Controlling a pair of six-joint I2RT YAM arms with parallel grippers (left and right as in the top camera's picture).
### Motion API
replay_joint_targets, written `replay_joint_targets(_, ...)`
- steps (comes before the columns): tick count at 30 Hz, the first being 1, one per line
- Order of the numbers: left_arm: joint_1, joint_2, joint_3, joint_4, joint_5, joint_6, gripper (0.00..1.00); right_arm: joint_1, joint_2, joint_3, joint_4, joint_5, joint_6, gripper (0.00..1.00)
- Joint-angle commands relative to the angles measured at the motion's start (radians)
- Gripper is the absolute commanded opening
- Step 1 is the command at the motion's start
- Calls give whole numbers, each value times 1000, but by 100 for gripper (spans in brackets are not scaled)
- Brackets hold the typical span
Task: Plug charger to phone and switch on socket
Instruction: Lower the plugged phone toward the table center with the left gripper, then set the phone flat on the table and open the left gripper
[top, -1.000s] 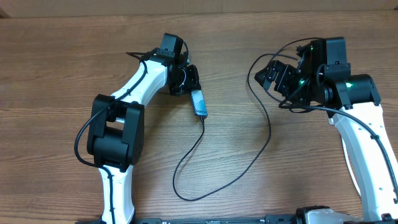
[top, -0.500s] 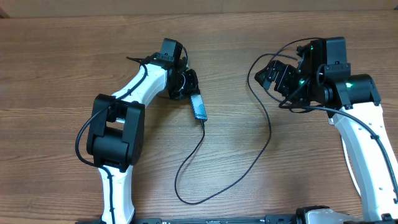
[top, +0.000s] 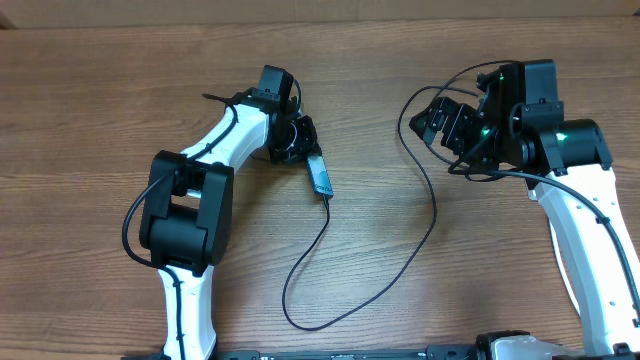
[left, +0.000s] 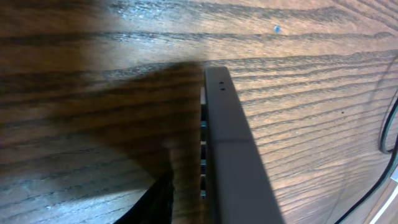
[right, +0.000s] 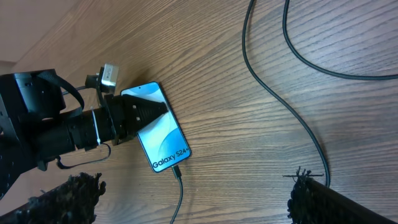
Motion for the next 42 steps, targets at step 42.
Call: replay_joint_targets(42,-6,9,-5,-40,-12,13,39,2,-15,8,6,11,-8,100)
